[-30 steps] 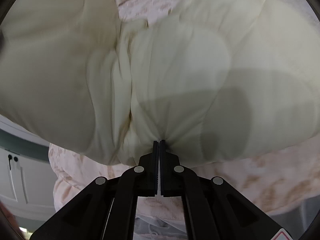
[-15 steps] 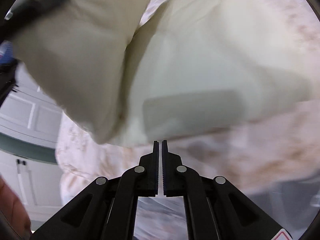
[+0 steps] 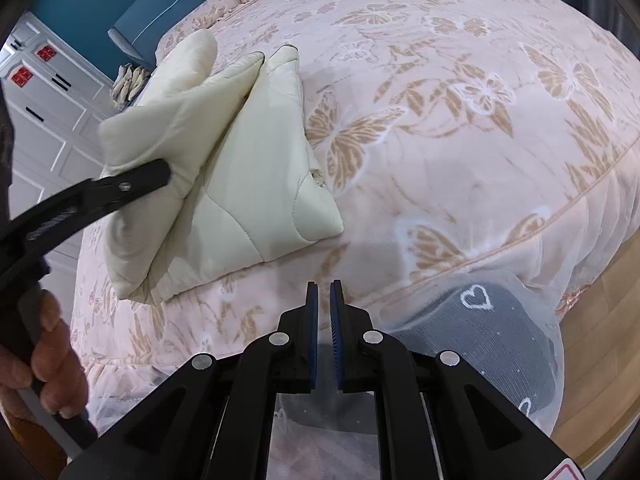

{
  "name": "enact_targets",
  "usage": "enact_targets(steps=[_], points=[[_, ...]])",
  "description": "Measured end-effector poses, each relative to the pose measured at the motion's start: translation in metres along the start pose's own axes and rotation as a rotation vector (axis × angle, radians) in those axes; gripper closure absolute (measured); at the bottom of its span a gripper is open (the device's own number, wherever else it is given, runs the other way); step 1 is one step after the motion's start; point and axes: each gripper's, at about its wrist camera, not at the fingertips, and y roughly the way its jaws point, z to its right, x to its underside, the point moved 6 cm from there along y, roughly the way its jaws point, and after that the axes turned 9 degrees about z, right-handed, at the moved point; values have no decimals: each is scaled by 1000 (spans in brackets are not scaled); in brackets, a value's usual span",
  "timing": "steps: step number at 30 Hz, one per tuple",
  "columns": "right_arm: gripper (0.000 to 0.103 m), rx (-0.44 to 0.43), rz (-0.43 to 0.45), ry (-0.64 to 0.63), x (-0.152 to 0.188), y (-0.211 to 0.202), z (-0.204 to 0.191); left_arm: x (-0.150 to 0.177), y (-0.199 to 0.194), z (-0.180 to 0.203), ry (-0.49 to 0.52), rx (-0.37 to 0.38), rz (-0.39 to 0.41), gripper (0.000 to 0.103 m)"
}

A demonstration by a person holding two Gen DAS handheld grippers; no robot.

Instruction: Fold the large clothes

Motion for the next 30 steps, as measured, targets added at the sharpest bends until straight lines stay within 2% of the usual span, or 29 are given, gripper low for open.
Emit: enact_targets(steps=[12, 21, 24, 26, 27, 28, 30], points=[[95, -14, -6, 49, -4, -7, 34, 23, 38, 35, 113, -54, -59, 86], [94, -4, -11, 76, 1, -7, 48, 31, 48, 50, 175, -92, -67, 86], [94, 3, 0, 74, 0, -11, 48, 28, 43, 49, 162, -97, -59, 84], [94, 7, 9, 71, -3, -16, 48, 21, 31, 47, 140, -97, -35, 71], [94, 10, 14, 68, -5, -18, 48, 18, 25, 47, 131, -86, -24, 66], [94, 11, 19, 66, -7, -20, 48, 15, 15, 47, 111, -58, -10, 57], [90, 13, 32, 60, -12, -26, 47, 11, -5, 45, 66, -9, 9, 51]])
